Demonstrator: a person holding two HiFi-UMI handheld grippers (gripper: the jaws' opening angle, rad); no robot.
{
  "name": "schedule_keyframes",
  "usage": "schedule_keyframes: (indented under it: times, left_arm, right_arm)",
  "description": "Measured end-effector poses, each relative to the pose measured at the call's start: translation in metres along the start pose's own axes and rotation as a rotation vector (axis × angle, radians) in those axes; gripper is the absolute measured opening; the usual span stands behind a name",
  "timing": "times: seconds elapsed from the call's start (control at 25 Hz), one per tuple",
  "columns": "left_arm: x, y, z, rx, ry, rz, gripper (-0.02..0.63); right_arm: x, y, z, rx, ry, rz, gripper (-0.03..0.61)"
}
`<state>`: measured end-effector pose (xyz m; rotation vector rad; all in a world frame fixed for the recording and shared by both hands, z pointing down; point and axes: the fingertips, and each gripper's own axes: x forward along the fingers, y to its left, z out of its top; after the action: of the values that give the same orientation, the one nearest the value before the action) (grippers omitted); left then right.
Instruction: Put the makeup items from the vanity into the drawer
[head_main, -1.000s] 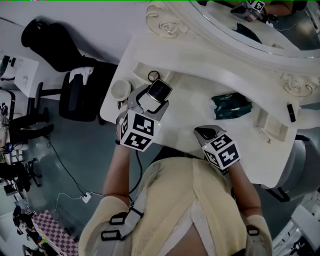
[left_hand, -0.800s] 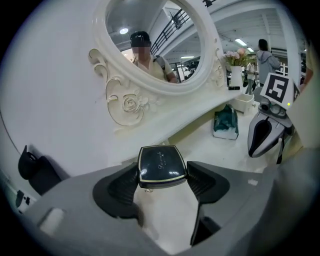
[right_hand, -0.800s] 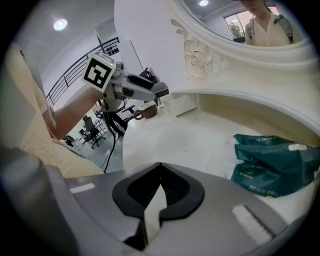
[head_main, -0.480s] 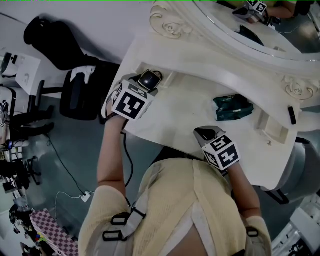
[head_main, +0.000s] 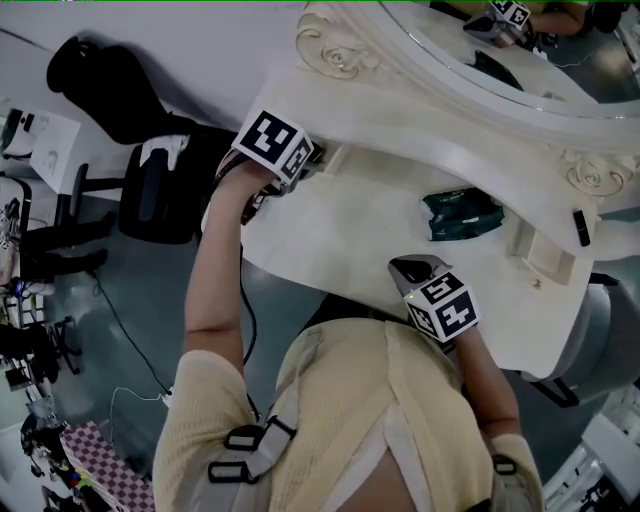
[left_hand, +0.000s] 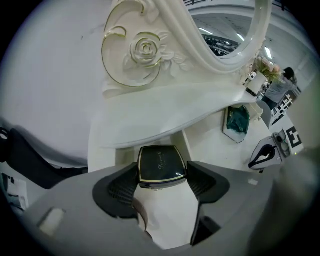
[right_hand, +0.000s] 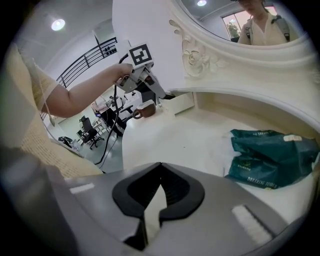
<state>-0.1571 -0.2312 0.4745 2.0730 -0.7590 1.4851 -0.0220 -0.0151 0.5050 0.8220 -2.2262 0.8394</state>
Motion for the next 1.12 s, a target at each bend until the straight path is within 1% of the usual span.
schedule_keyframes:
  times: [0.24,0.4,0.52,0.64,0.72,0.84,1.0,1.12]
  left_arm:
    - [0.011,0.007,0.003,-0.048,0.079,-0.035,0.322]
    - [0.020,0.016,0.006,-0.071,0.130,-0.026,0.322]
    - [0.022,0.016,0.009,-0.061,0.139,-0.018,0.322]
    - [0.023,0.016,0.011,-0.017,0.146,-0.002,0.324]
    - [0.025,0.016,0.013,-0.002,0.139,0.004,0.324]
    - [0.025,0.013,0.017,0.000,0.114,0.002,0.324]
    - [0.023,0.013,0.017,0.031,0.111,0.009,0.324]
    - [0.020,0.015,0.017,0.039,0.104,0.016,0.324]
  right_arm:
    - [-0.001,0.000,-0.002,0.010,-0.002,-0.004,0.002]
    - [0.000,0.000,-0.002,0.015,-0.003,-0.005,0.002]
    - [-0.001,-0.001,-0.003,0.020,-0.006,-0.007,0.002]
    - [-0.002,-0.002,-0.003,0.030,-0.009,-0.012,0.002]
    - [-0.002,-0.003,-0.003,0.036,-0.012,-0.016,0.000]
    - [-0.003,-0.005,-0.003,0.042,-0.016,-0.022,0.002]
    - [-0.004,-0.006,-0.003,0.049,-0.018,-0.025,0.002]
    - [-0.003,-0.007,-0.003,0.049,-0.020,-0.024,0.002]
